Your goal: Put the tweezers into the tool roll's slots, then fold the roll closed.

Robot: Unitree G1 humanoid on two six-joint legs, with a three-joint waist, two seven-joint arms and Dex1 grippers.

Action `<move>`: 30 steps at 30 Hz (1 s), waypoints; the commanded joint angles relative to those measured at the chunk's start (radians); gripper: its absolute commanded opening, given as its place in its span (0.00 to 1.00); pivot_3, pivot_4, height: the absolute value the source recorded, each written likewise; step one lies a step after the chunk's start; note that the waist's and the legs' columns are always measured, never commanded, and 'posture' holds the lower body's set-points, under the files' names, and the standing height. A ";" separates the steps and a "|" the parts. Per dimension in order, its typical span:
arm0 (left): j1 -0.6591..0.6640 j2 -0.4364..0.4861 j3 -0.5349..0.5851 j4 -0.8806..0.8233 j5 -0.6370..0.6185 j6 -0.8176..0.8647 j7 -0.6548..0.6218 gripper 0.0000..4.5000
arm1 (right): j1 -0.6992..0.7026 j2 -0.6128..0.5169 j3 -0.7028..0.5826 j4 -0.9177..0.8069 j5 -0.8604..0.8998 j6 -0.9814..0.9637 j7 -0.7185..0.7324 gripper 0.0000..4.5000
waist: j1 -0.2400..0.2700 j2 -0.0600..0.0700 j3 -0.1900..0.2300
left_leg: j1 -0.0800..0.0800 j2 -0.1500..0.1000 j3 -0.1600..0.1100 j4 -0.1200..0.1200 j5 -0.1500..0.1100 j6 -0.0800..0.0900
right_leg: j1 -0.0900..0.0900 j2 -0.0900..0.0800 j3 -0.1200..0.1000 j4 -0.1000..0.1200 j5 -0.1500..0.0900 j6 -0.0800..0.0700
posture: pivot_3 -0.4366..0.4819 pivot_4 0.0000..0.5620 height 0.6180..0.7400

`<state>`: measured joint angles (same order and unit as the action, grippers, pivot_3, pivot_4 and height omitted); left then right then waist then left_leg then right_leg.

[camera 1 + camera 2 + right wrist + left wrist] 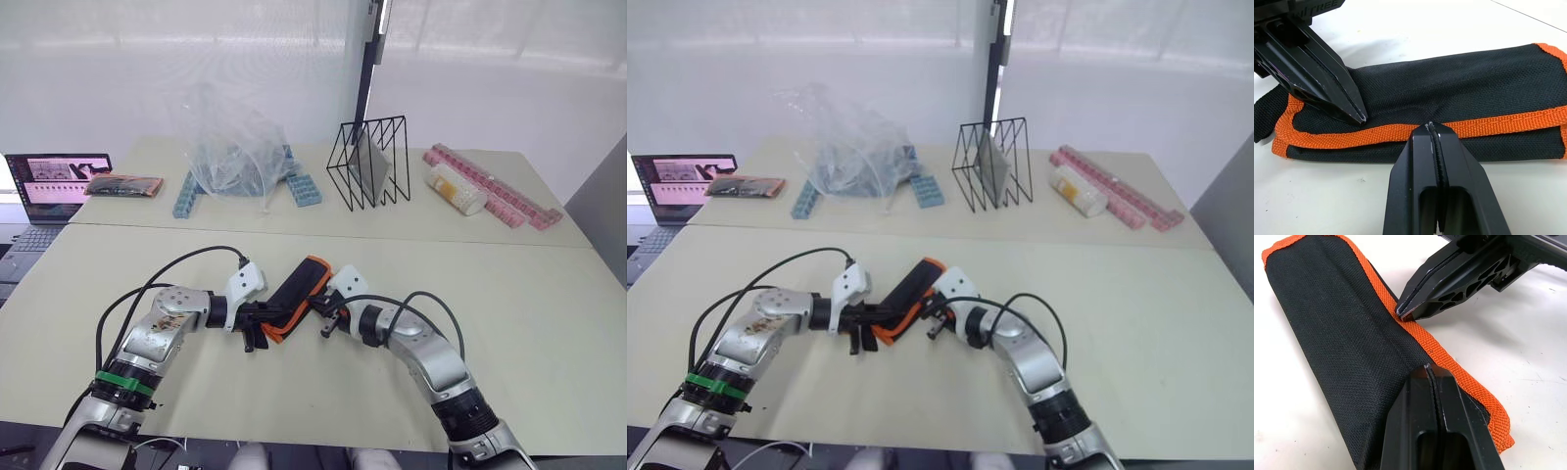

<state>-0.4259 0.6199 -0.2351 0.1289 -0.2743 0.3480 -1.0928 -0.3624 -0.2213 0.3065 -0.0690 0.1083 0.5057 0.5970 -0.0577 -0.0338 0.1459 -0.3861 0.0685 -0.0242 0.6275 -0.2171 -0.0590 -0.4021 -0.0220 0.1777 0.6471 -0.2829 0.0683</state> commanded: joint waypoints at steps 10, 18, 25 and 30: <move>0.015 0.013 -0.045 0.084 0.092 0.019 0.014 0.00 | 0.000 0.018 0.054 0.076 -0.057 -0.088 -0.003 0.00 | -0.007 0.000 0.000 | 0.000 0.000 -0.001 0.000 0.000 0.000 | 0.001 0.000 -0.001 0.000 0.000 0.000 | 0.48 0.27 0.84; 0.006 0.011 -0.050 0.098 0.104 0.008 0.007 0.00 | -0.005 0.041 0.030 0.026 0.000 -0.221 0.059 0.00 | -0.008 0.000 0.000 | 0.000 0.000 -0.003 0.000 0.001 -0.001 | 0.002 0.000 -0.001 0.000 0.000 0.000 | 0.48 0.27 0.84; 0.000 0.013 -0.058 0.105 0.115 -0.007 -0.005 0.00 | -0.048 0.055 0.070 0.131 -0.092 -0.207 0.015 0.00 | -0.006 0.000 0.000 | -0.002 -0.001 -0.004 0.001 0.001 -0.001 | 0.001 0.000 -0.001 0.000 0.000 0.000 | 0.48 0.27 0.84; 0.004 0.012 -0.056 0.103 0.125 -0.015 -0.004 0.00 | -0.068 0.073 0.059 0.250 -0.139 -0.100 -0.060 0.00 | -0.015 -0.001 -0.001 | 0.002 -0.001 -0.004 0.000 0.001 -0.001 | 0.004 0.001 -0.001 0.000 0.000 0.000 | 0.48 0.27 0.84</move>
<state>-0.4563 0.6255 -0.2454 0.1713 -0.2167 0.3057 -1.1201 -0.4277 -0.1517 0.3843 0.0961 0.0040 0.3363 0.6033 -0.0725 -0.0343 0.1445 -0.3814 0.0680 -0.0288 0.6278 -0.2159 -0.0603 -0.3960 -0.0205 0.1763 0.6474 -0.2840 0.0662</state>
